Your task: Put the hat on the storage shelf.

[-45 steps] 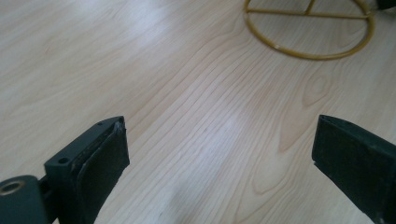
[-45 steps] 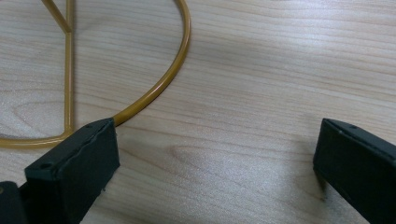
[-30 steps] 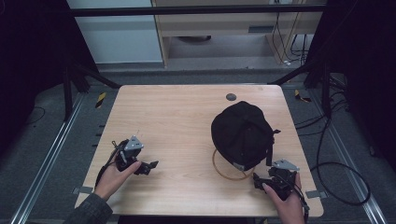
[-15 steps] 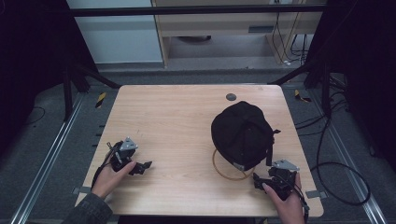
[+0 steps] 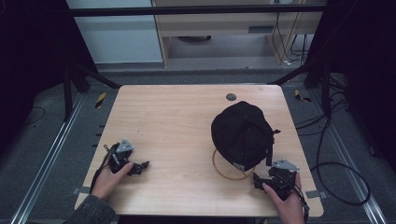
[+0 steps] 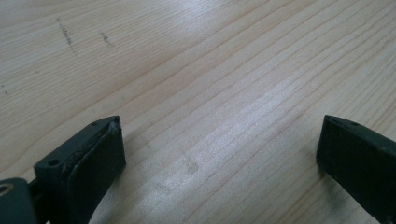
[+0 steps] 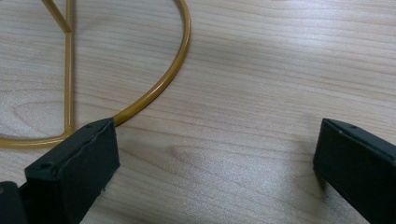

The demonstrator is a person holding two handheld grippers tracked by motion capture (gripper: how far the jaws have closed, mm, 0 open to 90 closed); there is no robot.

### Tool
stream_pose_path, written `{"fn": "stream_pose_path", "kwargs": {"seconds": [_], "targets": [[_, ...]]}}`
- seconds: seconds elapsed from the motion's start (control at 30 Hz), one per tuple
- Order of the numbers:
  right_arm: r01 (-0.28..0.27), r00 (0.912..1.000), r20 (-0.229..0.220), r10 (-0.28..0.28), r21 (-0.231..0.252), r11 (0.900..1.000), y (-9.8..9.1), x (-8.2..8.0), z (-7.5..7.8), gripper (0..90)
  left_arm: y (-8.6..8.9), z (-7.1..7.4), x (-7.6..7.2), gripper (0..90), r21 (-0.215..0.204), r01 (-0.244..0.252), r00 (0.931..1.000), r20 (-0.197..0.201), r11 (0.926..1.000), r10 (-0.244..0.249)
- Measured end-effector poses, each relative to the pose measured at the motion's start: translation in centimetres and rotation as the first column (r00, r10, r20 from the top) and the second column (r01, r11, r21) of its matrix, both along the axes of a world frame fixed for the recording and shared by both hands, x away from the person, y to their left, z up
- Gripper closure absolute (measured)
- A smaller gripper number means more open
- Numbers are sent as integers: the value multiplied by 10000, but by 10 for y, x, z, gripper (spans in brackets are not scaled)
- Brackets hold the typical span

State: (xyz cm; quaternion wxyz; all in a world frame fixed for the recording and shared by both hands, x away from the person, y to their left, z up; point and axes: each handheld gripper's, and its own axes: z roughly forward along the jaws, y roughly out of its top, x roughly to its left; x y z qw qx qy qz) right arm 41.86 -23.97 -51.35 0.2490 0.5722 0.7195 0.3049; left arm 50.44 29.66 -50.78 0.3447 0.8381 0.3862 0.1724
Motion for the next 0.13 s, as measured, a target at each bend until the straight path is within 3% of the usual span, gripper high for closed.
{"fn": "stream_pose_path", "kwargs": {"seconds": [0.13], "targets": [[-3, 10000, 0, 3, 0, 10000, 0, 0, 0, 4, 1, 0, -1, 3, -17, -37, 10000, -7, 10000, 37]]}}
